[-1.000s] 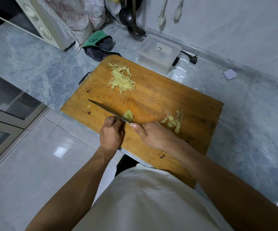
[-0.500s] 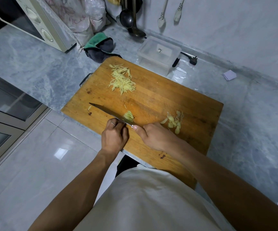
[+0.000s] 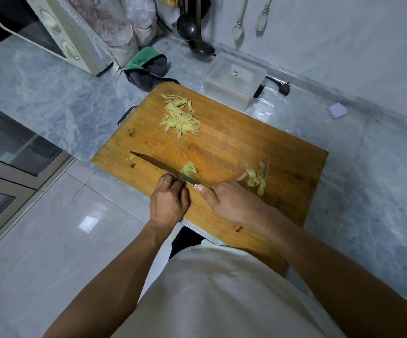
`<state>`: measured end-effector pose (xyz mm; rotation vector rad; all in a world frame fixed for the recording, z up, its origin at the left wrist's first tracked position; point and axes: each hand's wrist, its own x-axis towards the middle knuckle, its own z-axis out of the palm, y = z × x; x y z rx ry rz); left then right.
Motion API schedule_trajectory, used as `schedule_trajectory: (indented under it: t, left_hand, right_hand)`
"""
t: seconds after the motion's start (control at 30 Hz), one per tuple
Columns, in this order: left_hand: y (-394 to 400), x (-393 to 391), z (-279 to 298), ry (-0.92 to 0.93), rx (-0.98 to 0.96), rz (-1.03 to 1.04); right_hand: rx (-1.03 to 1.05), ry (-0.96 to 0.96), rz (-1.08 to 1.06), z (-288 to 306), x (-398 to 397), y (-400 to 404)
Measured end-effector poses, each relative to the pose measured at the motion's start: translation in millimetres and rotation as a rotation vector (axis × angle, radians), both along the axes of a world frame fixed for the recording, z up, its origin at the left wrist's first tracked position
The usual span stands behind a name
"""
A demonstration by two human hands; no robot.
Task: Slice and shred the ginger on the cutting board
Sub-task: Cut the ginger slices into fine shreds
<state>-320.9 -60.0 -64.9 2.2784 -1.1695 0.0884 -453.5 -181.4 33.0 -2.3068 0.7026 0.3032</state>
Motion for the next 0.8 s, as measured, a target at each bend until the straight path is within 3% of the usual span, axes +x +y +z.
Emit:
schedule_trajectory:
  t: [0.8]
  left_hand:
    - [0.9, -0.8, -3.4, 0.025, 0.005, 0.007]
  right_hand:
    - [-0.006, 0.055, 0.035, 1.5, 6.3, -0.4]
